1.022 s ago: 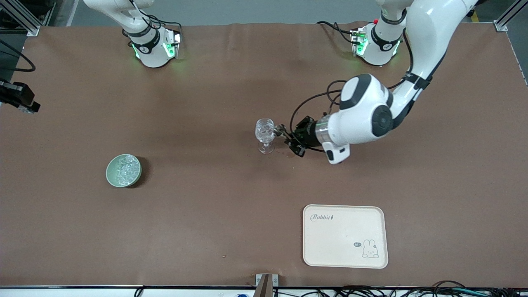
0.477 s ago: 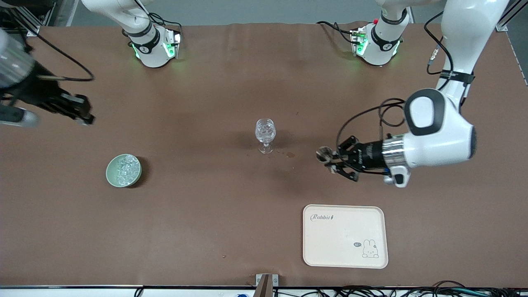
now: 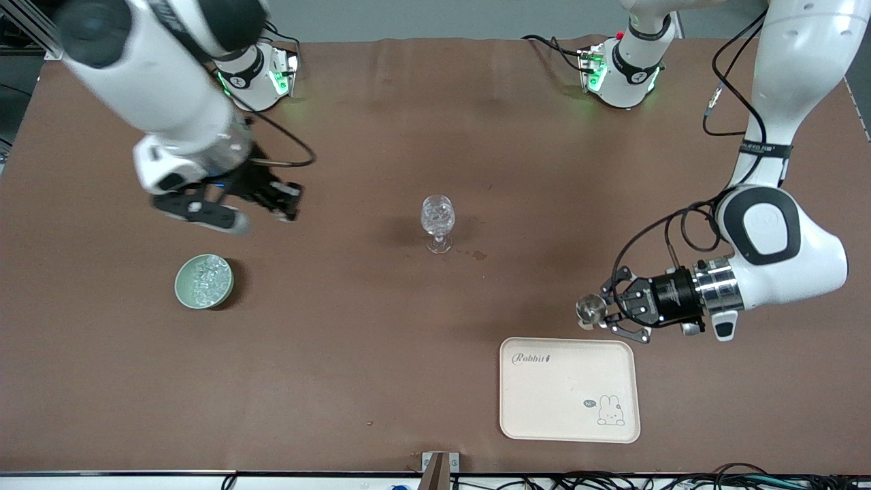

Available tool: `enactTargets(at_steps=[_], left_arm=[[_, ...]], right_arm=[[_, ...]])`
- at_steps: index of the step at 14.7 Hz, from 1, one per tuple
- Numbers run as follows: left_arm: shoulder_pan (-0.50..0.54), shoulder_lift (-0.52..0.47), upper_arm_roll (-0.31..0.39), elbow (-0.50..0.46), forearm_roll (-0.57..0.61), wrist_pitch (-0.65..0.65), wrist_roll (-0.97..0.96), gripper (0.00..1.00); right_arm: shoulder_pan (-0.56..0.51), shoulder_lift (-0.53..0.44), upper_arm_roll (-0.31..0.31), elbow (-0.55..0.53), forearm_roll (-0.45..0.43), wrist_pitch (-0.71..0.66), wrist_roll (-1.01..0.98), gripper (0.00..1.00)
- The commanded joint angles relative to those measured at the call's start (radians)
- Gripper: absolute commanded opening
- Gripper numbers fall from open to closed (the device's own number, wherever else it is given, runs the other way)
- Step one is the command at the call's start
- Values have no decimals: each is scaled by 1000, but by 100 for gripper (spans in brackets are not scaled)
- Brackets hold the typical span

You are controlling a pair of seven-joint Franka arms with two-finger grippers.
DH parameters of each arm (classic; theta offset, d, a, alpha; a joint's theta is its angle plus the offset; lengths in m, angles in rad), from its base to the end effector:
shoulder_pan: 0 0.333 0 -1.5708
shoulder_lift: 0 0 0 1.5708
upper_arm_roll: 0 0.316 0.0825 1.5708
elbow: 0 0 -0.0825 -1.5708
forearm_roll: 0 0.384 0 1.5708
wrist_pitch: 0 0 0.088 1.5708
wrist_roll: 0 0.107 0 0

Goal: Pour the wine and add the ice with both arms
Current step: 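Move the jigger toward the tray while the right gripper brings ice over the glass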

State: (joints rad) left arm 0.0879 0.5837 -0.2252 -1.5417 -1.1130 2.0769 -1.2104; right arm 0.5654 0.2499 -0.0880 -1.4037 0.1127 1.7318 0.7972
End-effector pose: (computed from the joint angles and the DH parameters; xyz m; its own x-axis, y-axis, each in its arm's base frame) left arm 0.7024 -0.1158 0.3460 -0.0832 0.4733 -0.8769 0.9882 0.1527 -0.0114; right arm 0.5636 0.3109 0.5703 0.9462 -0.3234 -0.0099 -0.3222 -0.9391 -0.1193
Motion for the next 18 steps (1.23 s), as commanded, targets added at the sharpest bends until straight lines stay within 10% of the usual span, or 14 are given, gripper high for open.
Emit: enactTargets(at_steps=[1,9,18], left_arm=[[16,99,12,107,-66,-18,21,1],[15,251,98,124,-410,-5,365,1],[-36,485,46,317,-461,201,459,4]], right_arm=[[85,61,-13,2,41,69,88,1],[252,212,-15,0,33,179,215,1],[332,252,-16,-1,30,178,267,1]])
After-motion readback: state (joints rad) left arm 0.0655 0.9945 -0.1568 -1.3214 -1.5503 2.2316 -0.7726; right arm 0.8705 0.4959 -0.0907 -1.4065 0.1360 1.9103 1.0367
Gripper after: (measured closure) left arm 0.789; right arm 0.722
